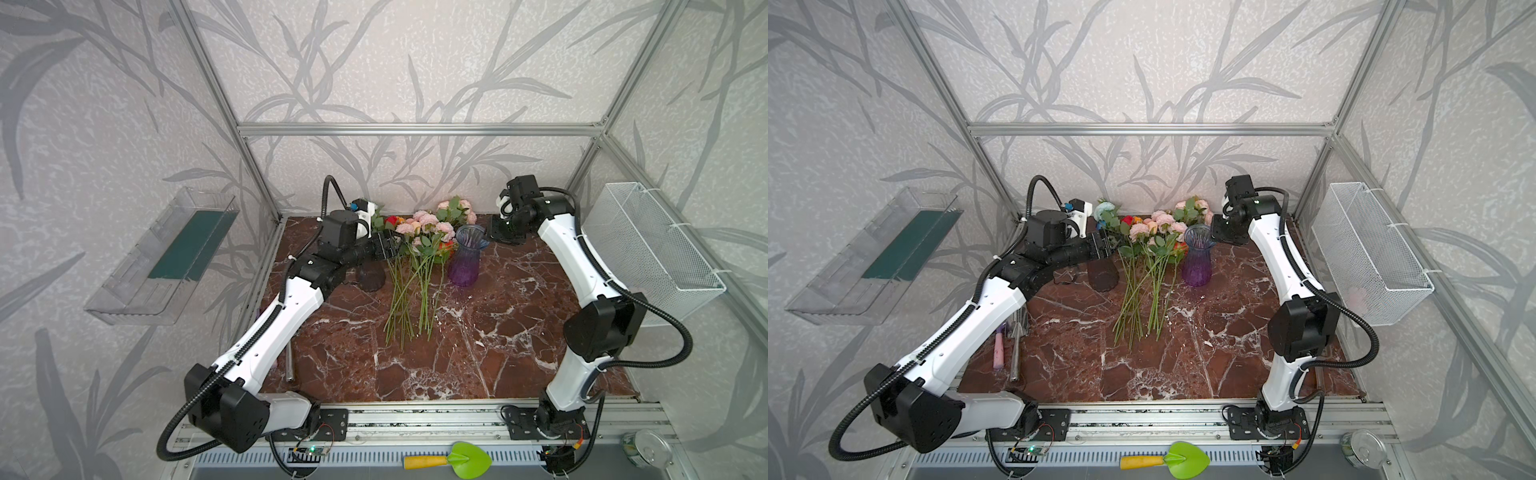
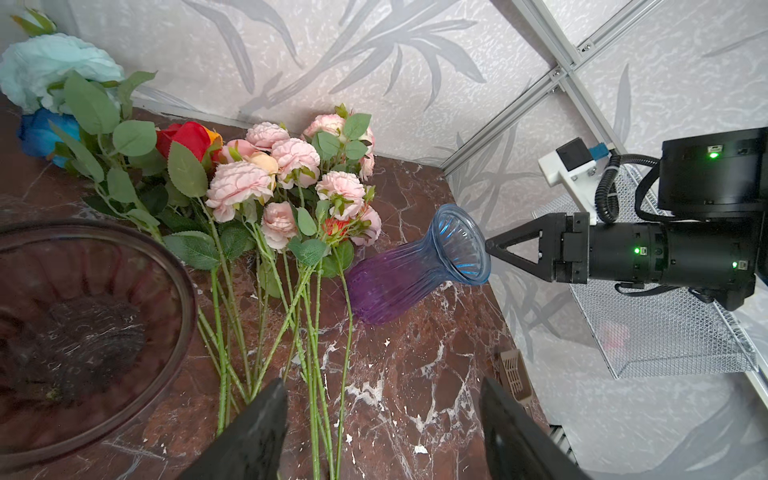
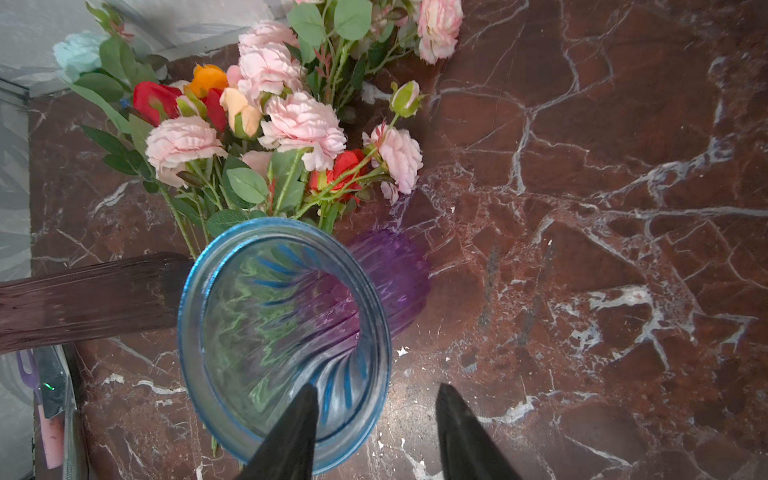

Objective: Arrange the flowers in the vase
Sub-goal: 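Grasp the blue-rimmed vase rim with right gripper while left reaches toward flowers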

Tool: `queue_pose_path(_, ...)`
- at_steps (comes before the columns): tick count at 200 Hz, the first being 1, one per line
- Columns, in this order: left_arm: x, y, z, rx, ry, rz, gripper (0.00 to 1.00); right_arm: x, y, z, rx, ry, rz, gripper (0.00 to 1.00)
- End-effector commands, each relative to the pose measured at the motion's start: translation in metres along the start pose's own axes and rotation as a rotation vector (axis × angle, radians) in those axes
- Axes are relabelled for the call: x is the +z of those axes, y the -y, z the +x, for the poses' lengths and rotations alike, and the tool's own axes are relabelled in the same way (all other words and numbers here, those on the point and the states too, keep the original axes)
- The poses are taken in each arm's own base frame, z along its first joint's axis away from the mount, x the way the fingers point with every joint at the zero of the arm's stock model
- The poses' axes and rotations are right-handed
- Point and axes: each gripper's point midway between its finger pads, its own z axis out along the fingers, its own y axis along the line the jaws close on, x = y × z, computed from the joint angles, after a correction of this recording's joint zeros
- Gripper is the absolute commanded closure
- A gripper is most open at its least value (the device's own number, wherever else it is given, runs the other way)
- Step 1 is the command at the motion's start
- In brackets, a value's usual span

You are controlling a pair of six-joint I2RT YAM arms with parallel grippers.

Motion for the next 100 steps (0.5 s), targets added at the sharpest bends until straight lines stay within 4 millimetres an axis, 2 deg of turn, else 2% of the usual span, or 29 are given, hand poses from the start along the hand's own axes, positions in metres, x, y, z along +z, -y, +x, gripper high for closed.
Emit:
queue_pose_path(1,-0.01,0.012,-0.01,0.008,0.035,0.04,0.27,0.002,-0.001,0.0,-0.013,-0.019,0.007,0.55)
queue_pose_path(100,-0.008,0.018,-0.008,-0.012,0.029,0.079,0.27,0.027,-0.003,-0.008,0.024,-0.044,-0.006,0.65)
